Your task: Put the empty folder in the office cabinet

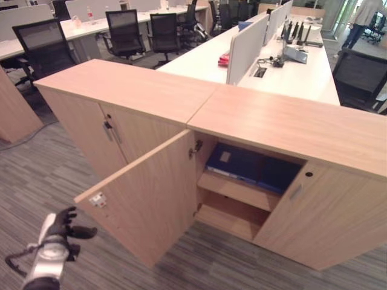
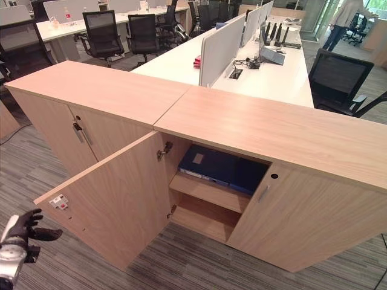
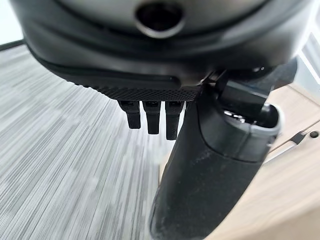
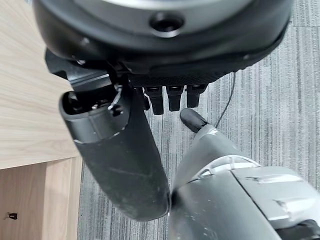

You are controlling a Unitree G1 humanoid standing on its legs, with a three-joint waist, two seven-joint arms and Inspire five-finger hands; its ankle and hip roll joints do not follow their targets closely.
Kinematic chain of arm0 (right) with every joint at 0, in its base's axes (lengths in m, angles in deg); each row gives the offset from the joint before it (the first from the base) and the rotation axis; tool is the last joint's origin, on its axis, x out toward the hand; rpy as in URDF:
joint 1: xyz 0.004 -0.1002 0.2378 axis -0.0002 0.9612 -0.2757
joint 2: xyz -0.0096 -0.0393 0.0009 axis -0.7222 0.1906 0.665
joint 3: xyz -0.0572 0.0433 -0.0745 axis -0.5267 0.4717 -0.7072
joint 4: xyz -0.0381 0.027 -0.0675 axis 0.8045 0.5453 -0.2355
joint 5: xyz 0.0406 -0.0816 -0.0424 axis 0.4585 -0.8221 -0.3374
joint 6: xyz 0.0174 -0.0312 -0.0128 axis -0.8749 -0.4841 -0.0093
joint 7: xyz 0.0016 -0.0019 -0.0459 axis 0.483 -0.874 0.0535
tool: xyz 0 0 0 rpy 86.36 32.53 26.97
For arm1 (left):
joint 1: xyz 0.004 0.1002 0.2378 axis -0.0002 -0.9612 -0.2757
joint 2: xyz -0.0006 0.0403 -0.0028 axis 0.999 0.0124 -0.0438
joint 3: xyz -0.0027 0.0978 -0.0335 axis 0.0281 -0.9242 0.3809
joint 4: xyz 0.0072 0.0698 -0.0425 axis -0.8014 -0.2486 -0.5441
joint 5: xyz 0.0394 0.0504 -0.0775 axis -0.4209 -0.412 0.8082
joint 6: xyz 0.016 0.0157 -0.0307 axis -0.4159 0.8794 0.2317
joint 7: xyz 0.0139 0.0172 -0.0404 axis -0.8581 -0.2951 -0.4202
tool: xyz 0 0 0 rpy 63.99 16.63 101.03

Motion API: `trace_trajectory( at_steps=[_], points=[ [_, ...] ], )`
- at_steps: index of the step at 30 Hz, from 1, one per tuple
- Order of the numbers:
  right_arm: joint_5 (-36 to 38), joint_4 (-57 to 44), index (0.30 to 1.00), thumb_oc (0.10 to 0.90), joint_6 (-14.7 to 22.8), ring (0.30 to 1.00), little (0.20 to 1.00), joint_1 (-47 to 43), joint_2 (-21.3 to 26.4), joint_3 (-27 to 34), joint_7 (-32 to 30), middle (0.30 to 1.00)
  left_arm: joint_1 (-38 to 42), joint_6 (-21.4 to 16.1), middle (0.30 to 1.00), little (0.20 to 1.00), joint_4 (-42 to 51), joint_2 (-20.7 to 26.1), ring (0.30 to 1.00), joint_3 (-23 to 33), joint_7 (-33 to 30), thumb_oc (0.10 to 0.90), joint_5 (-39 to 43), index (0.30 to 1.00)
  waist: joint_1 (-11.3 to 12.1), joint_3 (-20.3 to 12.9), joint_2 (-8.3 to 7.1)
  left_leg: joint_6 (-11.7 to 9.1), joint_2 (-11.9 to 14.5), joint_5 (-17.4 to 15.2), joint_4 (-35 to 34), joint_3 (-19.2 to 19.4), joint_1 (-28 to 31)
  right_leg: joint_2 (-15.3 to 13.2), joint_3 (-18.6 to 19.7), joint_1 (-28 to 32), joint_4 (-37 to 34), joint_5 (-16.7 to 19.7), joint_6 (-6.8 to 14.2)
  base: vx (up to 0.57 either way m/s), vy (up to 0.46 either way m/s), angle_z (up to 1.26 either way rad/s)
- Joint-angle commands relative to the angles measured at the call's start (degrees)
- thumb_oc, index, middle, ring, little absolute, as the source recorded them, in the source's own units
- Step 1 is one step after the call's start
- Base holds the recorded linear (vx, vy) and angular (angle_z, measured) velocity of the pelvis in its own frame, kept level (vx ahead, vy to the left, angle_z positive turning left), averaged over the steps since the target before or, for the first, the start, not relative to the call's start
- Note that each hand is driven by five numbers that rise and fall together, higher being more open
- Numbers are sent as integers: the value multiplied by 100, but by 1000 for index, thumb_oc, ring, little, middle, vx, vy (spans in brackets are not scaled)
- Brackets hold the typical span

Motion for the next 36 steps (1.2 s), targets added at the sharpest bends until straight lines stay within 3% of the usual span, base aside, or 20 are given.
trace_trajectory(
  at_steps=[1,6,13,21,23,24,25,26,33,36],
  points=[
    [15,189,900,800,76,900,900,-172,38,-100,55,900,712,-453,900,900,866,424,900,276,-204,800,-25,900,142,-164,186,-334,341,-327,23,189,-44,-115,161,-38,-186,604,377,-15,-26,-4],
    [7,237,900,800,89,900,900,-221,-15,-77,102,900,663,-687,900,900,2172,163,900,181,98,800,84,900,152,-141,132,-335,336,-344,21,184,-23,-116,157,-27,-184,622,378,0,0,0],
    [-59,364,900,800,115,900,900,-322,-193,-46,188,900,-320,-876,900,900,4382,-864,900,-291,1160,800,416,900,231,-125,74,-308,307,-385,17,170,29,-131,66,68,-201,665,378,7,-9,2],
    [83,305,900,800,199,900,900,-368,-320,-76,174,900,-1010,-774,900,900,5422,-1175,900,-1085,1889,800,1009,900,321,-49,119,-304,288,-369,18,-36,-48,-183,77,104,-153,705,378,-13,-23,1],
    [220,263,900,800,251,900,900,-401,-321,-57,165,900,-1130,-722,900,900,5522,-1346,900,-1416,1978,800,1492,900,261,4,170,-399,400,-310,35,-341,-235,-178,675,-1,-175,650,378,-48,-118,18],
    [227,265,900,800,253,900,900,-396,-308,-55,166,900,-1125,-722,900,900,5518,-1351,900,-1426,1976,800,1515,900,280,-21,186,-409,418,-309,35,-331,-257,-169,700,-43,-153,632,378,-28,-96,63],
    [379,254,900,800,275,900,900,-487,-319,-99,152,900,-1125,-676,900,900,5593,-1549,900,-1669,2030,800,1920,900,242,-3,227,-470,503,-247,37,-498,-379,-58,1337,-112,-277,321,378,-8,-86,69],
    [397,272,900,800,262,900,900,-523,-324,-123,159,900,-1137,-644,900,900,5689,-1570,900,-1767,2094,800,1987,900,260,-5,235,-488,526,-227,34,-520,-392,5,1478,-113,-330,213,378,-7,-85,61],
    [298,339,900,800,227,900,900,-601,-555,-539,188,900,-812,-445,900,900,6221,-1459,900,-2563,2425,800,2225,900,255,87,111,-628,771,87,56,-400,-589,493,1573,-155,-781,75,288,-63,-140,0],
    [286,282,900,800,210,900,900,-582,-631,-827,182,900,-441,-382,900,900,6144,-1487,900,-3074,2463,800,2197,900,13,72,130,-746,1020,183,37,-246,-564,714,1798,-210,-827,-60,183,-32,-134,-21]
  ],
)
